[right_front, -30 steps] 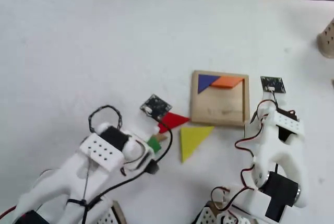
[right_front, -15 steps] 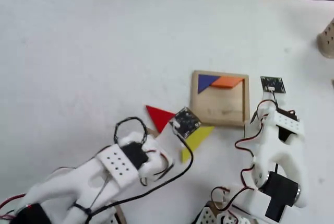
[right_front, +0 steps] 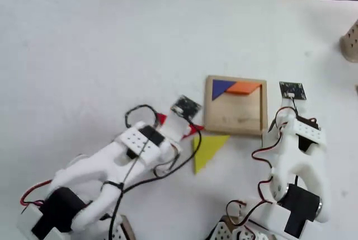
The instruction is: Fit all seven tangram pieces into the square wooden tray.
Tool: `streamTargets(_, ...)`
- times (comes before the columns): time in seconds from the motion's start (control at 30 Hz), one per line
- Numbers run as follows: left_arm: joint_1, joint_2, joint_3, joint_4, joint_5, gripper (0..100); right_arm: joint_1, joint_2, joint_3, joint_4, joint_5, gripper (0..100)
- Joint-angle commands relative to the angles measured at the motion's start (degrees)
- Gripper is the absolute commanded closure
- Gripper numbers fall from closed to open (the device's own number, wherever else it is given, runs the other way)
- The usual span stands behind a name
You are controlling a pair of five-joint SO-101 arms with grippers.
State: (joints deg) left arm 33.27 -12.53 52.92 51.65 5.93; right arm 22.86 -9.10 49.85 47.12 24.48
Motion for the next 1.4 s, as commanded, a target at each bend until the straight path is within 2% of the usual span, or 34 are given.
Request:
streamTargets(0.0,-9.2,0.0,-2.6,-1.9,0.4,97,0.0,-0.1,-1.7,0.5,0.6,98.1)
streamTargets(0.13,-14.5,0.0,-3.0,-3.8,0.4,97,0.0,-0.1,-1.7,0.5,0.6,98.1)
streamTargets(0.33,-16.9,-0.6,-4.5,-0.7,-0.4,98,0.0,-0.1,-1.7,0.5,0.6,98.1)
streamTargets(0.43,-16.9,-5.5,-2.6,1.8,-5.8,98,0.0,-0.1,-1.7,0.5,0.6,98.1)
streamTargets(0.53,-16.9,-15.7,2.0,3.4,-6.9,97,0.0,-0.1,-1.7,0.5,0.6,98.1)
streamTargets(0.6,-16.8,-24.0,6.3,4.6,-6.9,94,0.0,-0.1,-1.7,0.5,0.6,98.1)
streamTargets(0.77,-16.7,-41.4,16.0,6.4,-4.7,73,0.0,-0.1,-1.7,0.4,0.6,98.1)
streamTargets(0.83,-16.9,-43.6,17.7,6.2,-0.4,73,0.0,-0.1,-1.7,0.4,0.6,98.1)
streamTargets(0.93,-19.9,-41.1,17.0,5.8,1.0,77,0.0,0.0,-1.7,0.4,0.7,98.1)
streamTargets(1.0,-21.2,-36.7,15.4,5.8,2.2,77,0.0,0.0,-1.7,0.3,0.7,98.1)
streamTargets(1.2,-20.7,-19.8,6.9,9.8,7.4,70,0.0,0.0,-1.7,0.2,0.7,98.1)
streamTargets(1.37,-17.3,-10.9,3.1,10.9,10.6,69,0.0,0.0,-1.8,0.2,0.7,98.1)
